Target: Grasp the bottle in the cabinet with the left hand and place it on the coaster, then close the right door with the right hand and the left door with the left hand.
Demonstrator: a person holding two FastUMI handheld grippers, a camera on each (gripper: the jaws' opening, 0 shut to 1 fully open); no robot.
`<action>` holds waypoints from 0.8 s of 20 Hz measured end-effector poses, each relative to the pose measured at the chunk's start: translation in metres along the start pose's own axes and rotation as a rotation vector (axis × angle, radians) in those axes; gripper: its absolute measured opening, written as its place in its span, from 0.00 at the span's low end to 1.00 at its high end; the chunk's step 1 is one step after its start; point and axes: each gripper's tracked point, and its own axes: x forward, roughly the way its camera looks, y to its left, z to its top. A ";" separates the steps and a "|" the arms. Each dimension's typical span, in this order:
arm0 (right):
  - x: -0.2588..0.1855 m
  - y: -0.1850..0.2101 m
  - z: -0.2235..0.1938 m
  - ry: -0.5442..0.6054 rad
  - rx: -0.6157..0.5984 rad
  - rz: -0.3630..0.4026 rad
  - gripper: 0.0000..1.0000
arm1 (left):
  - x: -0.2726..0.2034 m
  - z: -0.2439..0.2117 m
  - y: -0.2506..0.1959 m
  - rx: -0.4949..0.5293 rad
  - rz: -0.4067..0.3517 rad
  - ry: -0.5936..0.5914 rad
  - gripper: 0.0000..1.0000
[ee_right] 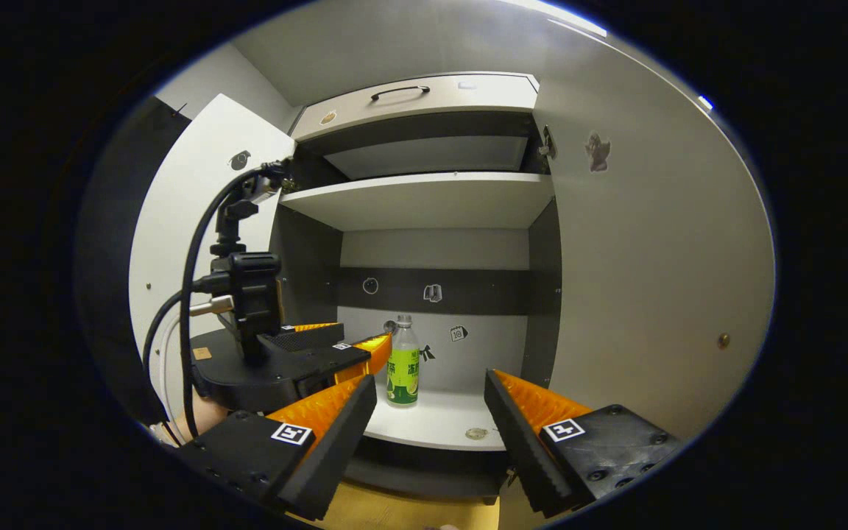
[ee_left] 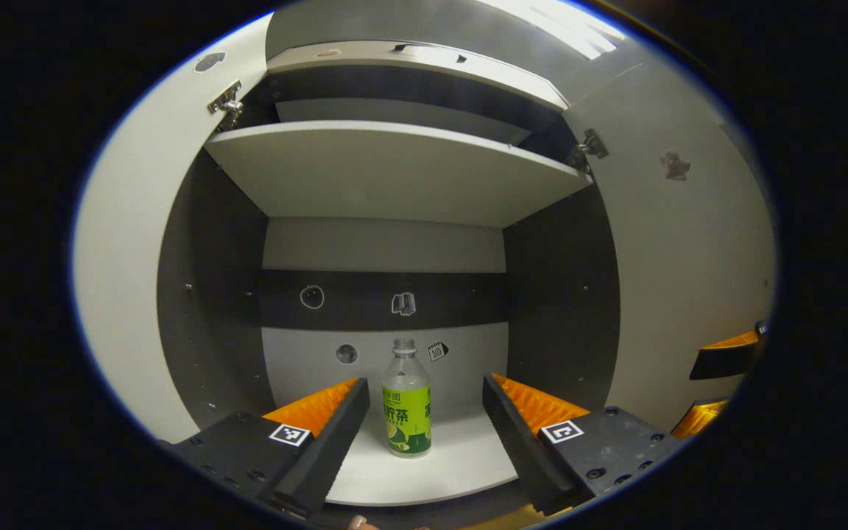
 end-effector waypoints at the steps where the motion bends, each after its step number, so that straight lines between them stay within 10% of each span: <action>1: 0.006 -0.003 -0.001 -0.004 -0.001 0.004 0.98 | 0.012 -0.006 0.003 0.003 0.010 0.004 0.98; 16: 0.061 -0.013 -0.038 0.033 0.008 0.081 0.98 | 0.097 -0.048 0.023 0.036 0.083 0.022 0.96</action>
